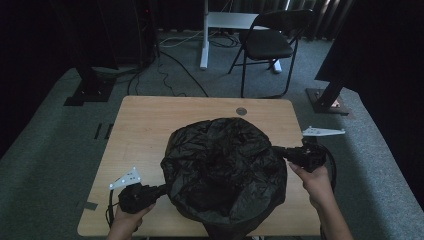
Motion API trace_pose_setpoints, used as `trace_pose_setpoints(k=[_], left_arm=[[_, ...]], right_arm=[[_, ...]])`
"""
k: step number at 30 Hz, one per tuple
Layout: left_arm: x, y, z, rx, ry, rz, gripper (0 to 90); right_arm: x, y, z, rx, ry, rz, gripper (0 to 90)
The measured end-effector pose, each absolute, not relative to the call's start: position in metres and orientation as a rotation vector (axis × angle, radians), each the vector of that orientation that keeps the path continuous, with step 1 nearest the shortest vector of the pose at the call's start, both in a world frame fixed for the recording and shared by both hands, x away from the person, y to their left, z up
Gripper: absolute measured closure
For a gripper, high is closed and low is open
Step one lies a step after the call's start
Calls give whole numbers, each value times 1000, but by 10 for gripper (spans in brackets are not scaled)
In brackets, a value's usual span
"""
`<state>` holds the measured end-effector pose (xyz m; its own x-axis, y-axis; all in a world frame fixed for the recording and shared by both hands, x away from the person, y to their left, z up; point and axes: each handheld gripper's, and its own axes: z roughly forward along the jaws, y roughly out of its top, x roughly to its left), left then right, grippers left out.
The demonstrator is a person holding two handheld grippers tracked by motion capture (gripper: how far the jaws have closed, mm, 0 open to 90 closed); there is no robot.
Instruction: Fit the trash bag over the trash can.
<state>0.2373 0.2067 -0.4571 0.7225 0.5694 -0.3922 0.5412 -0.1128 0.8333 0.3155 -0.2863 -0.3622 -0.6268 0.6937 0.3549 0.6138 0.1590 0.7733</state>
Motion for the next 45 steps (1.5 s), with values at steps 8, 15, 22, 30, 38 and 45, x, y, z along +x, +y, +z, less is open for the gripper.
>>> trace_pose_setpoints(k=[8, 15, 22, 30, 38, 45], left_arm=[[239, 216, -472, 1806, 936, 5, 900], [239, 221, -482, 1865, 958, -30, 900], [239, 223, -495, 1889, 978, -96, 900], [236, 221, -503, 1945, 970, -135, 900], [238, 231, -510, 1942, 1034, -121, 900], [233, 239, -508, 1861, 992, -88, 839]], right_arm=[[318, -281, -389, 1365, 2345, 1482, 899], [317, -281, -412, 1420, 2339, 1517, 898], [316, -283, -435, 1488, 2339, 1534, 898], [312, -284, -456, 1549, 2346, 1524, 898], [314, -285, -472, 1563, 2331, 1444, 898], [313, -284, -480, 1398, 2329, 1449, 789]])
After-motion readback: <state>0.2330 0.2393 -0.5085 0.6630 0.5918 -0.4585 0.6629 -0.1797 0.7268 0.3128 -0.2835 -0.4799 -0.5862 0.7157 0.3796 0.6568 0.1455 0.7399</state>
